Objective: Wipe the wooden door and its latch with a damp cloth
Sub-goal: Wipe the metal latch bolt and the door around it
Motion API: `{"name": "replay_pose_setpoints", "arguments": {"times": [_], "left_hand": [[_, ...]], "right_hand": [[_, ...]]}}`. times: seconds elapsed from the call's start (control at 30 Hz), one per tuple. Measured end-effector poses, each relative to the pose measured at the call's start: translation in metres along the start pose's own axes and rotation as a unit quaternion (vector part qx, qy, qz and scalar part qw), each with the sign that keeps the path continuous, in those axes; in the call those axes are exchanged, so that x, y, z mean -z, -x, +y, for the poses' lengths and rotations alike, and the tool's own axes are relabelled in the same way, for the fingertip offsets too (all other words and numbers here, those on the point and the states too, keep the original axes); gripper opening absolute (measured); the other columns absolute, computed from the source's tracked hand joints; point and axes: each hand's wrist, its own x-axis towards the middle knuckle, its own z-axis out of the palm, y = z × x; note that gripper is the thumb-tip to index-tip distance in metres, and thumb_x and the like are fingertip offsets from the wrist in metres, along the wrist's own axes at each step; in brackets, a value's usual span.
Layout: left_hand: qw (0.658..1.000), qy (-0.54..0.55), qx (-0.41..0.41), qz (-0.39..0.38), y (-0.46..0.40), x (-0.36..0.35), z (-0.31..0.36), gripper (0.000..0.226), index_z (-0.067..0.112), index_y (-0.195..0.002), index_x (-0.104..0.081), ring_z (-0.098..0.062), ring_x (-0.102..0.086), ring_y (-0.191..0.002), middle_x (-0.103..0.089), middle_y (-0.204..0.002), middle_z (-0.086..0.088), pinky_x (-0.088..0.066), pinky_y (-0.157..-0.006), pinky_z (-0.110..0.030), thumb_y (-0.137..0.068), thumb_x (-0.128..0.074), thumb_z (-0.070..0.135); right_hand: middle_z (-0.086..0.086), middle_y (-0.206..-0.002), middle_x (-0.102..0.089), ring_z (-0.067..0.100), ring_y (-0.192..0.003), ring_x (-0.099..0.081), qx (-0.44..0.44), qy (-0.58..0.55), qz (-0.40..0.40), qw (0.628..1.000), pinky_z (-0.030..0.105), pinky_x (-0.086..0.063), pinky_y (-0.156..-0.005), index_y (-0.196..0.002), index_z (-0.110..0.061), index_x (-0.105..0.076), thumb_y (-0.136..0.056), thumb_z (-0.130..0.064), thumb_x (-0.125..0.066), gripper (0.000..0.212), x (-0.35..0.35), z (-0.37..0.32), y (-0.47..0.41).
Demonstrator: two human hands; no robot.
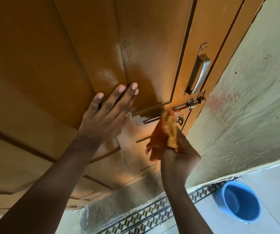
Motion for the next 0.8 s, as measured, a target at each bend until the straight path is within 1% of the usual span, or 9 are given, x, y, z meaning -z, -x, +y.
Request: {"name": "replay_pose_setpoints", "arguments": {"times": [0.07,0.13,0.23,0.3,0.43,0.53,0.6,0.7,0.8], "left_hand": [[1.000,-0.006,-0.005,0.001,0.000,-0.001,-0.001,0.069,0.018,-0.163,-0.035,-0.028,-0.001,-0.161,-0.030,-0.168,-0.001,0.004,-0.128,-0.047,-0.103,-0.047,0.049],[1.000,-0.006,-0.004,-0.001,-0.001,0.000,0.000,0.072,0.019,-0.163,-0.034,-0.027,-0.003,-0.161,-0.030,-0.169,-0.001,0.002,-0.127,-0.047,-0.100,-0.050,0.049],[1.000,0.001,-0.006,-0.004,-0.001,0.001,0.000,0.070,0.019,-0.164,-0.034,-0.025,-0.016,-0.159,-0.031,-0.168,0.000,0.002,-0.127,-0.047,-0.102,-0.048,0.047],[1.000,0.004,-0.009,0.000,-0.002,0.001,0.000,0.068,0.018,-0.163,-0.035,-0.022,-0.026,-0.154,-0.032,-0.167,0.000,0.002,-0.127,-0.047,-0.103,-0.047,0.046],[1.000,0.010,-0.002,0.001,-0.003,0.004,0.001,0.073,0.019,-0.163,-0.035,-0.020,-0.026,-0.154,-0.032,-0.168,0.002,-0.002,-0.126,-0.046,-0.097,-0.053,0.045],[1.000,0.020,-0.002,0.001,-0.004,0.005,0.000,0.074,0.019,-0.163,-0.036,-0.019,-0.026,-0.154,-0.032,-0.168,0.002,-0.004,-0.125,-0.046,-0.096,-0.055,0.045],[1.000,0.024,-0.005,0.005,-0.005,0.005,-0.001,0.073,0.018,-0.163,-0.036,-0.018,-0.029,-0.152,-0.033,-0.167,0.002,-0.009,-0.122,-0.045,-0.097,-0.053,0.044],[1.000,0.023,-0.007,0.010,-0.005,0.007,0.000,0.070,0.018,-0.163,-0.036,-0.019,-0.030,-0.152,-0.034,-0.167,0.002,-0.012,-0.119,-0.045,-0.098,-0.051,0.043],[1.000,0.019,-0.004,0.007,-0.005,0.006,0.001,0.072,0.018,-0.163,-0.036,-0.021,-0.025,-0.154,-0.034,-0.167,0.002,-0.012,-0.120,-0.045,-0.097,-0.052,0.043]], "right_hand": [[0.006,-0.081,-0.078,0.015,-0.062,-0.072,0.001,-0.025,0.055,0.998,0.038,-0.057,-0.046,-0.116,-0.007,-0.077,-0.080,0.011,-0.056,0.046,-0.001,-0.003,0.000],[0.012,-0.096,-0.080,0.029,-0.073,-0.077,0.034,-0.006,0.045,0.998,0.048,-0.063,-0.055,-0.128,-0.011,-0.072,-0.083,0.005,-0.058,0.050,-0.011,0.008,-0.007],[0.018,-0.131,-0.070,0.047,-0.121,-0.065,0.145,0.225,-0.066,0.961,0.054,-0.063,-0.083,-0.134,-0.007,-0.067,-0.081,-0.008,-0.048,0.056,-0.036,0.023,-0.013],[0.017,-0.142,-0.063,0.046,-0.137,-0.050,0.228,0.313,-0.132,0.913,0.047,-0.062,-0.082,-0.135,-0.001,-0.065,-0.080,-0.006,-0.047,0.058,-0.038,0.033,-0.011],[0.017,-0.138,-0.066,0.041,-0.136,-0.053,0.343,0.345,-0.204,0.850,0.043,-0.065,-0.070,-0.131,-0.001,-0.067,-0.078,0.003,-0.066,0.054,-0.008,0.053,-0.036],[0.018,-0.133,-0.069,0.043,-0.134,-0.055,0.279,0.368,-0.188,0.867,0.047,-0.062,-0.077,-0.128,0.000,-0.069,-0.080,-0.001,-0.059,0.049,-0.014,0.044,-0.039],[0.022,-0.136,-0.066,0.046,-0.134,-0.053,0.302,0.360,-0.219,0.855,0.047,-0.062,-0.079,-0.130,0.003,-0.067,-0.080,-0.003,-0.061,0.051,-0.019,0.044,-0.028],[0.021,-0.132,-0.068,0.044,-0.129,-0.060,0.372,0.352,-0.242,0.824,0.046,-0.066,-0.068,-0.129,0.002,-0.067,-0.073,0.005,-0.072,0.056,-0.005,0.051,-0.045],[0.021,-0.131,-0.069,0.043,-0.129,-0.060,0.334,0.355,-0.205,0.849,0.051,-0.064,-0.078,-0.127,0.002,-0.069,-0.078,0.001,-0.062,0.050,-0.006,0.048,-0.045]]}}
